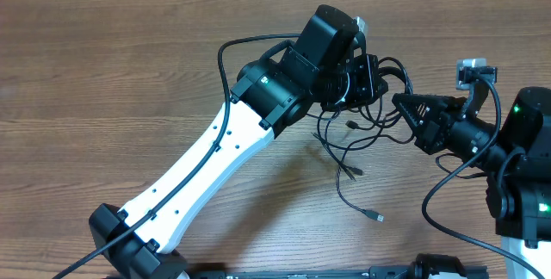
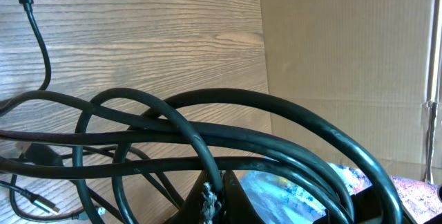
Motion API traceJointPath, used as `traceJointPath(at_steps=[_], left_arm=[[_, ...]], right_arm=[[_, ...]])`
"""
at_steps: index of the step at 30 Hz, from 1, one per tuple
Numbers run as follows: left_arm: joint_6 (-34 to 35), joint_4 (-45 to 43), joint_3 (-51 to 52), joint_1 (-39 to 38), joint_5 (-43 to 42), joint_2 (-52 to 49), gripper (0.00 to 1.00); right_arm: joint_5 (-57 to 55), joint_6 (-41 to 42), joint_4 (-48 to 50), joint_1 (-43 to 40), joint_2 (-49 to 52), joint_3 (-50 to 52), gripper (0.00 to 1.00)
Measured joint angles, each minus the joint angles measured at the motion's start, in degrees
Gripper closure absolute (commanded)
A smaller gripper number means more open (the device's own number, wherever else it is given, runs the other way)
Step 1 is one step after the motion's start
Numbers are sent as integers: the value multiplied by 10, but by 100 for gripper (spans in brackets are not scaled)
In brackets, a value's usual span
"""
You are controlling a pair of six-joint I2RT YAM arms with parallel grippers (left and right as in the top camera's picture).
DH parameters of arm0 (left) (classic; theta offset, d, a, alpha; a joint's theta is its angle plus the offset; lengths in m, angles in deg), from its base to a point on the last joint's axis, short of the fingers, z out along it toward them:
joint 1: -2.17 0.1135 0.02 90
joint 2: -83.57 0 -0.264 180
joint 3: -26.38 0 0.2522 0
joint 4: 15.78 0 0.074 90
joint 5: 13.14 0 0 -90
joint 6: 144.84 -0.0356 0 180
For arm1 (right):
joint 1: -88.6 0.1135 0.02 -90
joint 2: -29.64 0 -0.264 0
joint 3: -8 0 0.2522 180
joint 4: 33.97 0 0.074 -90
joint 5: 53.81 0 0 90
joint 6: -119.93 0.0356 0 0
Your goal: Untangle cables
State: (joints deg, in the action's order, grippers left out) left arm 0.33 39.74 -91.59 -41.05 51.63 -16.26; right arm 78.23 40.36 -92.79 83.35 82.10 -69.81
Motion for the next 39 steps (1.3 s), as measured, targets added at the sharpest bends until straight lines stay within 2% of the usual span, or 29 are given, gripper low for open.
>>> traceJointPath(at_steps=[5,11,18,23,30,39], left_arm=[[10,-3,0,2,-1,0,96],[69,-3,0,32,-31,0,96],[146,-2,0,132,-119,0,96],[196,3,0,199,-151,0,96],[250,12,0,250,-166,0,96],[292,64,0,268,-143,0,96]], right_arm=[[-1,-8,-12,0,0,0,96],[-24,-23,-26,0,0,0,96],[-50,-37,-30,0,0,0,96],[-54,-47,-34,0,0,0,96],[-54,-53,-36,0,0,0,96],[-52,-55,-35,0,0,0,96]])
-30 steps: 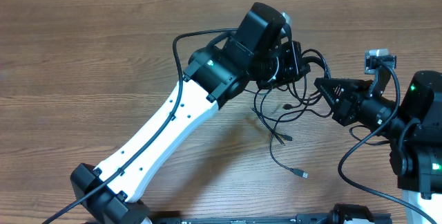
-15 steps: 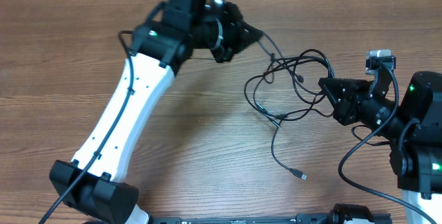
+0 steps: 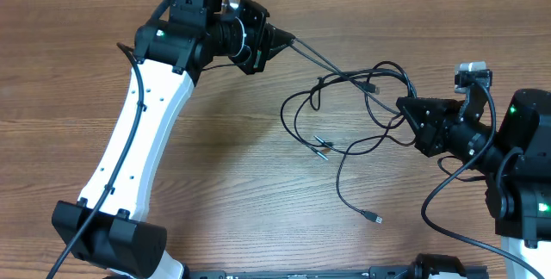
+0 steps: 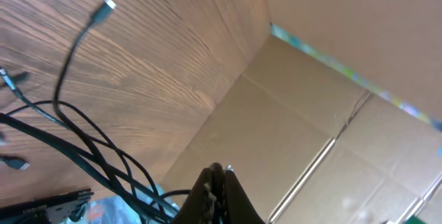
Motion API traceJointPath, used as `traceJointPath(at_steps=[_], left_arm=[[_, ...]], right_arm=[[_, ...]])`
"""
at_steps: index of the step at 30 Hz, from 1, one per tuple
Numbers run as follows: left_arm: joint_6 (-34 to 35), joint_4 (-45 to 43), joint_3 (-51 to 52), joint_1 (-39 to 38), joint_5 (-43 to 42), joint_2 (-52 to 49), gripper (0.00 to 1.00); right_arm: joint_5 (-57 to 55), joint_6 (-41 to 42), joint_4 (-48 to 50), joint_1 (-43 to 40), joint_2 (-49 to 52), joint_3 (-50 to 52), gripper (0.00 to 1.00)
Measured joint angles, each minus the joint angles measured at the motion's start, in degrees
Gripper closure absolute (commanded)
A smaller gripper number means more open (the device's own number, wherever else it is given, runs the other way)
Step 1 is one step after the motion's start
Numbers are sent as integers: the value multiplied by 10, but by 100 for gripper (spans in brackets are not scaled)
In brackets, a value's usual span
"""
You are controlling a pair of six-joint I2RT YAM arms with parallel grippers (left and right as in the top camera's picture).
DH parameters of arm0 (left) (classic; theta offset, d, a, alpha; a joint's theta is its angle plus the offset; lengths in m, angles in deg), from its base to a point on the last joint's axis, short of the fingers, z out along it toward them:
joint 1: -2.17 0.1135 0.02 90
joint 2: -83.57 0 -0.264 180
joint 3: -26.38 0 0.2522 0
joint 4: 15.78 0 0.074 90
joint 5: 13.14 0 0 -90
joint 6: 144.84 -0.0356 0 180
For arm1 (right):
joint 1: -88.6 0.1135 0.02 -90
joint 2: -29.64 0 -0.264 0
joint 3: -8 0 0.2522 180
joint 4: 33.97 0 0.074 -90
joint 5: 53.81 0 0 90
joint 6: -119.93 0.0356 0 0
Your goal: Untangle cables
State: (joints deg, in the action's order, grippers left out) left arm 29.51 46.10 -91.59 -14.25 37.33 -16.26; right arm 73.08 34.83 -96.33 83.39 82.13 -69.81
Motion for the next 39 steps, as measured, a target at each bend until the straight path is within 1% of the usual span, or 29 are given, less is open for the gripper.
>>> traceJointPath(at_steps=[4,7,11,14,16,17,18,19,23,25,26,27,29,31,33,34,35,36,39], left_arm=[[11,44,0,3,17,0,96],[44,99,0,4,31,0,96],[132,154,0,5,37,0,96],[206,167,0,9,28,0,93],[249,166,0,12,28,0,91],[268,163,0,15,29,0,92],[283,150,0,19,30,0,96],[295,128,0,23,32,0,96],[324,31,0,39,30,0,96],[330,0,0,46,20,0,96],[332,-10,0,50,14,0,94],[331,-13,0,51,10,0,88],[321,-13,0,54,3,0,66],[291,-9,0,56,-1,0,57],[238,3,0,55,-1,0,35],[205,8,0,54,1,0,19],[161,10,0,51,5,0,7],[120,12,0,48,9,0,0],[-23,13,0,31,20,0,0]], right_arm=[[2,-1,0,0,0,0,96],[2,-1,-2,0,1,0,96],[3,0,-5,0,1,0,96],[2,0,-6,0,1,0,96],[2,-1,-8,0,1,0,96],[0,0,-10,0,1,0,96],[-2,-1,-12,0,1,0,96],[-3,-1,-15,0,1,0,96],[-7,-1,-16,0,1,0,96],[-9,-1,-15,0,1,0,96],[-9,-1,-15,0,1,0,96],[-10,-2,-15,0,1,0,96],[-12,-2,-16,0,1,0,96],[-12,-2,-16,0,1,0,96],[-12,-2,-15,0,1,0,96],[-11,-2,-16,0,1,0,96],[-11,-2,-16,0,1,0,96],[-11,-2,-16,0,1,0,96],[-11,-2,-16,0,1,0,96]])
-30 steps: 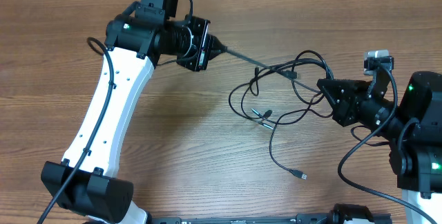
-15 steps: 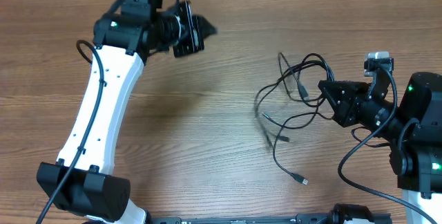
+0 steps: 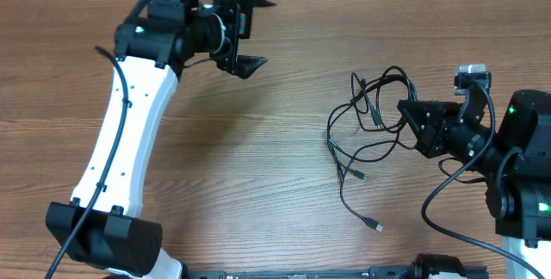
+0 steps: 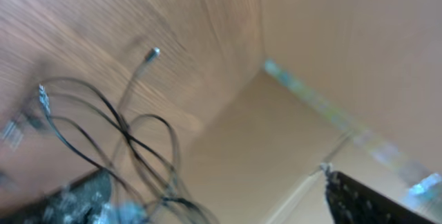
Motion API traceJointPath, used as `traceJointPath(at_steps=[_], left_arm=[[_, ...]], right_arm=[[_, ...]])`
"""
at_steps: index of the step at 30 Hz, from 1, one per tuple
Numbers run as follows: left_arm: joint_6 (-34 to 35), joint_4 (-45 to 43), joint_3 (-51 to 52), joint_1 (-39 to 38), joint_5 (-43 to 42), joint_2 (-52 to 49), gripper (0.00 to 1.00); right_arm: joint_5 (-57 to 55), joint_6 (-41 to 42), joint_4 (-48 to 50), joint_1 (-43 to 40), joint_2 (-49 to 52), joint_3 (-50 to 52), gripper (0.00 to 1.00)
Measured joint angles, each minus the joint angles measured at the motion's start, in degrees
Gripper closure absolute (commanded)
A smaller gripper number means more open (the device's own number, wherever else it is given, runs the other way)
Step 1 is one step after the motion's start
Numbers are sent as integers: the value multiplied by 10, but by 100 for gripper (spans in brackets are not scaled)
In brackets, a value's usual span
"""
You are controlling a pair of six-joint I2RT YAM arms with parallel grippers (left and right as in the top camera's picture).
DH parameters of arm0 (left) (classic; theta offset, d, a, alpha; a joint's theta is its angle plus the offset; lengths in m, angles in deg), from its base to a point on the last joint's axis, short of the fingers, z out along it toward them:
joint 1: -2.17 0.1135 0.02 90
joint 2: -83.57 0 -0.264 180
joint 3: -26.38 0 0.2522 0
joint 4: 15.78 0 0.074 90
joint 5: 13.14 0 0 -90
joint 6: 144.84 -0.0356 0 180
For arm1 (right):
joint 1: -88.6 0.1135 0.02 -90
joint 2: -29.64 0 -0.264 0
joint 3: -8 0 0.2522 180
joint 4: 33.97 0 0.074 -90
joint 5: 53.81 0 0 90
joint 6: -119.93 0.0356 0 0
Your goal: Untangle cables
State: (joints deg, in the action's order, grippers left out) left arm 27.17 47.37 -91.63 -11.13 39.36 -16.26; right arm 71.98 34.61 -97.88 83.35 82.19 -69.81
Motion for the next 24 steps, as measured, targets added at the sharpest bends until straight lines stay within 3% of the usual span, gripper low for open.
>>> traceJointPath(at_steps=[7,11,16,19,21,24], left_arm=[[-407,40,0,-48,14,0,0],[-593,77,0,-58,13,0,2],[-823,118,0,-59,10,0,24],[-951,142,0,-59,11,0,19],[-1016,145,0,-59,11,0,12],[-1081,145,0,-59,10,0,10]], right_arm=[[35,0,12,0,0,0,96],[67,17,20,0,0,0,96],[140,39,58,0,0,0,96],[169,64,75,0,0,0,96],[182,78,77,0,0,0,96],[209,90,84,0,0,0,96]])
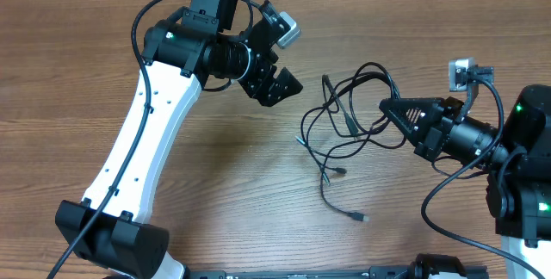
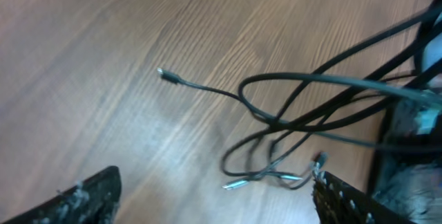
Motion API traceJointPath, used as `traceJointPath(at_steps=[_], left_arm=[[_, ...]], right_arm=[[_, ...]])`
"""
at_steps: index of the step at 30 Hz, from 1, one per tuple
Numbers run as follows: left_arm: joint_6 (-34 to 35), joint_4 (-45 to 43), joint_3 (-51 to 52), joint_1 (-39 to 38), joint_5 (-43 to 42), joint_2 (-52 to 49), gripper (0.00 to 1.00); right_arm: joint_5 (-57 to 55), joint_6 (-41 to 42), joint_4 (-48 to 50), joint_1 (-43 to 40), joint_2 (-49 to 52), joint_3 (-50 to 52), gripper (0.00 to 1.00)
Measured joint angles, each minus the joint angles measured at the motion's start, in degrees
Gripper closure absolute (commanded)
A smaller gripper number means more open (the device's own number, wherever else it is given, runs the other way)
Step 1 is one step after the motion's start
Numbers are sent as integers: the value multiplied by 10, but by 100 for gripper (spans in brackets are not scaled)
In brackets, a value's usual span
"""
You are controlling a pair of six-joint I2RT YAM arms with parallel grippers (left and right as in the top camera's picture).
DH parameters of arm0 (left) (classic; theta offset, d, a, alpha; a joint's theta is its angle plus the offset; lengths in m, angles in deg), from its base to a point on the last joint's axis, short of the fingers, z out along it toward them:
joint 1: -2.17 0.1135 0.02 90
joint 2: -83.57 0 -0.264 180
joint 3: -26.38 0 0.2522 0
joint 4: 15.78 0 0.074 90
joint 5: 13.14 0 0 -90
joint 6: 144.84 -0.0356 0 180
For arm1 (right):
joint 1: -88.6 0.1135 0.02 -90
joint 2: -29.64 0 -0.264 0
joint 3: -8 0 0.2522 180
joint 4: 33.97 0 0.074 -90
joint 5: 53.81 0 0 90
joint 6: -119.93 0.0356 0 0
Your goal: Untangle cables
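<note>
A tangle of thin black cables (image 1: 344,111) lies on the wooden table right of centre, with one long end trailing to a plug (image 1: 356,217) nearer the front. My right gripper (image 1: 387,107) points left into the tangle's right side and looks shut on its strands. Up and to the left of the tangle, my left gripper (image 1: 293,55) hangs wide open and holds nothing. In the left wrist view the loops (image 2: 304,113) and a free plug (image 2: 162,73) lie beyond the spread gripper (image 2: 215,182).
The wooden table (image 1: 103,141) stretches away to the left and front. A cardboard wall runs along the far edge. The right arm's base (image 1: 521,184) stands at the right edge.
My left gripper, still open, has moved from the far edge down and right, closer to the tangle. The tangle and my right gripper have shifted a little to the left.
First my left gripper was shut on the bunched cables beside the right gripper. Then it was far up-left, with strands stretched out between both grippers. After that it stood open at the far edge, the cables lying loose by the right gripper. Now it is open near the tangle.
</note>
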State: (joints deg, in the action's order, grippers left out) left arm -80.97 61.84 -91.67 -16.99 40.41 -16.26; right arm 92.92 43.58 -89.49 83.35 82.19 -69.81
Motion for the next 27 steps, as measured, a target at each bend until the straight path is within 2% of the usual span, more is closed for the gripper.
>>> traceJointPath(at_steps=[13,27], left_arm=[[-207,-2,0,-19,-88,0,10],[-248,-31,0,-54,-117,0,20]], right_arm=[[124,14,8,0,0,0,96],[228,14,36,0,0,0,96]])
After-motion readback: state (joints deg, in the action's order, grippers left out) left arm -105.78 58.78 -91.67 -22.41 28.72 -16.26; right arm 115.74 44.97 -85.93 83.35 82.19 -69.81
